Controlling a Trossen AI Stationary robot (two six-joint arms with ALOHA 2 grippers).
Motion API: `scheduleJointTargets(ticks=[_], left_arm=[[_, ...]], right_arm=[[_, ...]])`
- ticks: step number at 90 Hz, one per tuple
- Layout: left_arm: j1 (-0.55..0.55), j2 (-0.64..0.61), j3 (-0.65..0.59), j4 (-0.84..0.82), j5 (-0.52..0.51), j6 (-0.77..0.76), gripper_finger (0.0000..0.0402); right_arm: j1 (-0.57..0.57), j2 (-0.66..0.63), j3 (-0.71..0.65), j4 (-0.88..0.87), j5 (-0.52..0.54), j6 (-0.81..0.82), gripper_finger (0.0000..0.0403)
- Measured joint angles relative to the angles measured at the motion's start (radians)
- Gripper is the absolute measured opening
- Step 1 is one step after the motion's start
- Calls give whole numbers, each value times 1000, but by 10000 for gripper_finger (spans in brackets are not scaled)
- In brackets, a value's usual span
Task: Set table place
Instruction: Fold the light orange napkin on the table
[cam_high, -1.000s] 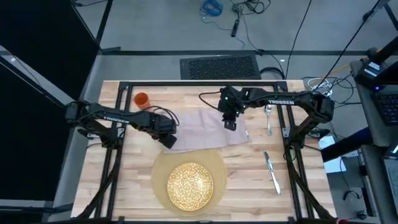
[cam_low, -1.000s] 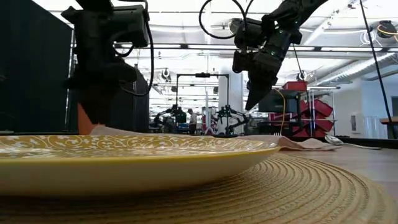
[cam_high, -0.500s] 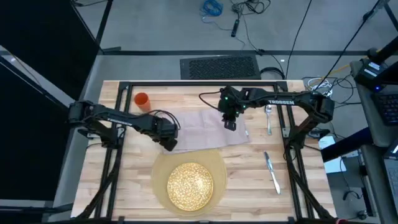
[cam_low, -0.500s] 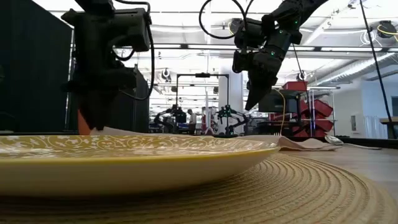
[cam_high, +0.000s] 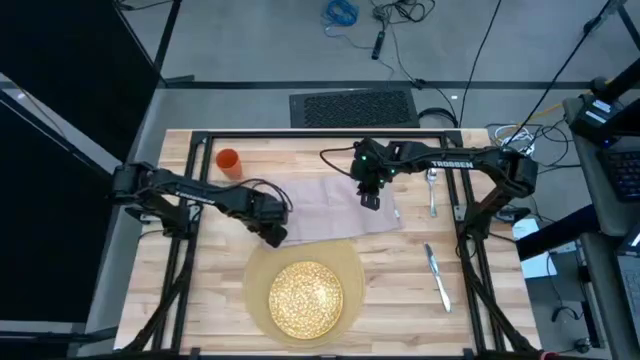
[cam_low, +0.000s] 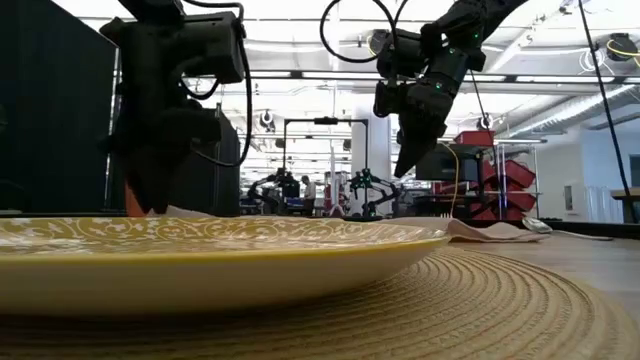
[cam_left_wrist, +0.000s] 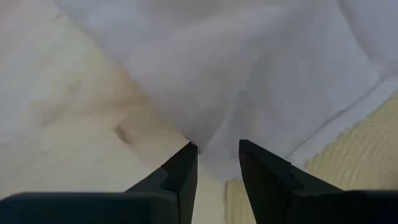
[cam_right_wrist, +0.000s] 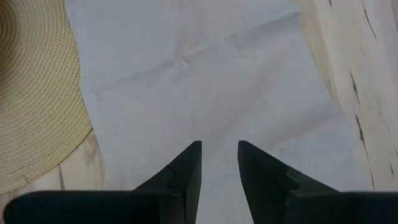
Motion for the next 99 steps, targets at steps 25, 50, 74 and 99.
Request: scheduleJointTargets(ticks=[25, 50, 74, 99], left_arm=[[0, 0, 0, 2, 0, 66, 34], [8, 0, 0, 4, -25, 99, 0], [30, -15, 47, 0, 103, 129, 0], [30, -15, 150, -59, 197, 153, 0]], right_arm=[[0, 0, 0, 0, 0, 5, 91], [0, 0, 0, 0, 0, 6, 91], [0, 0, 0, 0, 0, 6, 91], [0, 0, 0, -1, 0, 1, 91]])
